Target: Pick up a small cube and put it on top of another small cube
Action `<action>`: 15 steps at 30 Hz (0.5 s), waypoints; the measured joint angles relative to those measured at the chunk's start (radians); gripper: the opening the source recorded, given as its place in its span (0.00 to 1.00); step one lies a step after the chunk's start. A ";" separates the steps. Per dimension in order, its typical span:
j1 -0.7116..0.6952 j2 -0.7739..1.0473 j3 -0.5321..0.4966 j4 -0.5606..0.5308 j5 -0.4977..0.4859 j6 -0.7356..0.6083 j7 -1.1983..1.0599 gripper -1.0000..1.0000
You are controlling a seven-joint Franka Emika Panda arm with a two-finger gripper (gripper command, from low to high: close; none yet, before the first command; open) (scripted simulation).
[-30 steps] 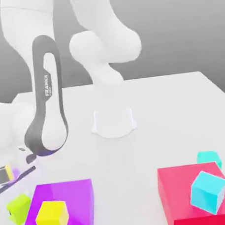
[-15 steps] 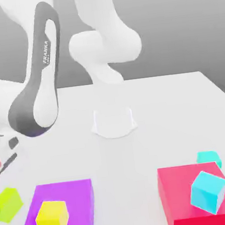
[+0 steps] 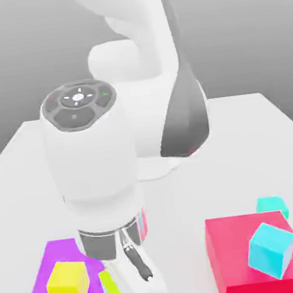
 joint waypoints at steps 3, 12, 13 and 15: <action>0.071 -0.016 0.065 -0.007 -0.015 -0.026 -0.015 0.00; 0.272 -0.173 0.226 -0.252 -0.002 0.078 0.191 0.00; 0.280 -0.192 0.232 -0.284 0.004 0.100 0.222 0.00; 0.301 -0.230 0.244 -0.348 0.018 0.144 0.283 0.00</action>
